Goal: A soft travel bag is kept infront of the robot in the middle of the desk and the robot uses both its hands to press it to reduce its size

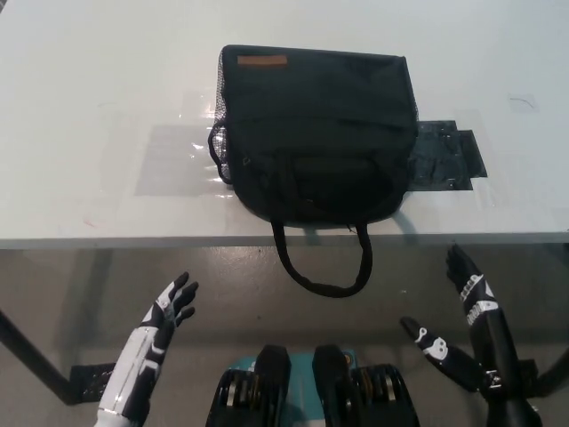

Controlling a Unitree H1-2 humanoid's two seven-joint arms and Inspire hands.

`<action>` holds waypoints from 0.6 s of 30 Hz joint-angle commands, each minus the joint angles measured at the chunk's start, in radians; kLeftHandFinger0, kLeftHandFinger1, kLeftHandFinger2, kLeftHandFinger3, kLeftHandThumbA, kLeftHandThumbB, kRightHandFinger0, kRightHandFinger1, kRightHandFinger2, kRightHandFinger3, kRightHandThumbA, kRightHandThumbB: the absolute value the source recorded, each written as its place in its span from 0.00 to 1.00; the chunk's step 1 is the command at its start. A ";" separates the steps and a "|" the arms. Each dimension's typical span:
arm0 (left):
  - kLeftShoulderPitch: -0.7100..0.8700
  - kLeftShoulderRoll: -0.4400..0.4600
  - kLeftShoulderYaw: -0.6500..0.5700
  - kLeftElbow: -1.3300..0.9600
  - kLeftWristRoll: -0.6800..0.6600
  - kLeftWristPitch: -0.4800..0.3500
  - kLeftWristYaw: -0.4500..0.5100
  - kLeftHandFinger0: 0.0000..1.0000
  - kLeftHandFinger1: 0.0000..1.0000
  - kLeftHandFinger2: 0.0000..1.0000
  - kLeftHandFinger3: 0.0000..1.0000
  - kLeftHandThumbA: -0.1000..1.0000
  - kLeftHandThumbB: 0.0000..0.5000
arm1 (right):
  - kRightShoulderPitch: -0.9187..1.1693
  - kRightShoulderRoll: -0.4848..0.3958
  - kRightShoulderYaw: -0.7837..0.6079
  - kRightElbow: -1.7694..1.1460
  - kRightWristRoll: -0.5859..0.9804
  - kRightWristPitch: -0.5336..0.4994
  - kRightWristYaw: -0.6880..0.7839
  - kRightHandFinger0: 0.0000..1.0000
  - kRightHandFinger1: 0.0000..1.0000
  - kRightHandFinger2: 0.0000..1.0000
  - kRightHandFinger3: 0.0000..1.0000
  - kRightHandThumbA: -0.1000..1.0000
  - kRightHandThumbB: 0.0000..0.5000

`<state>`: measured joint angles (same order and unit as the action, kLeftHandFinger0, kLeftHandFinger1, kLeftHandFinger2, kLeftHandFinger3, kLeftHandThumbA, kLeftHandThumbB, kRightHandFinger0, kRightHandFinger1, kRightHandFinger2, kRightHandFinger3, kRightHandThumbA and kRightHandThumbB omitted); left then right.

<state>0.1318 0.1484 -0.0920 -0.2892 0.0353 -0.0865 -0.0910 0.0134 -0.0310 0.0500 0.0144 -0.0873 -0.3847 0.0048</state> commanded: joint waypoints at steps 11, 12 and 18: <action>-0.278 0.046 0.047 -0.293 0.228 -0.029 -0.008 1.00 1.00 1.00 1.00 1.00 0.79 | -0.254 -0.065 -0.027 -0.340 -0.267 0.052 -0.001 1.00 1.00 1.00 1.00 1.00 0.91; -0.316 0.041 0.050 -0.293 0.201 -0.014 -0.008 1.00 1.00 1.00 1.00 1.00 0.79 | -0.282 -0.063 -0.025 -0.340 -0.224 0.068 0.006 1.00 1.00 1.00 1.00 1.00 0.90; -0.551 0.027 0.052 -0.252 0.113 0.079 -0.027 1.00 1.00 1.00 1.00 1.00 0.80 | -0.423 -0.031 -0.020 -0.372 -0.178 0.209 0.021 1.00 1.00 1.00 1.00 1.00 0.83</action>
<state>-0.3254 0.1827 -0.0486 -0.5360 0.1978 -0.0947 -0.0959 -0.3421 -0.0789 0.0315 -0.3126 -0.2872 -0.2855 0.0092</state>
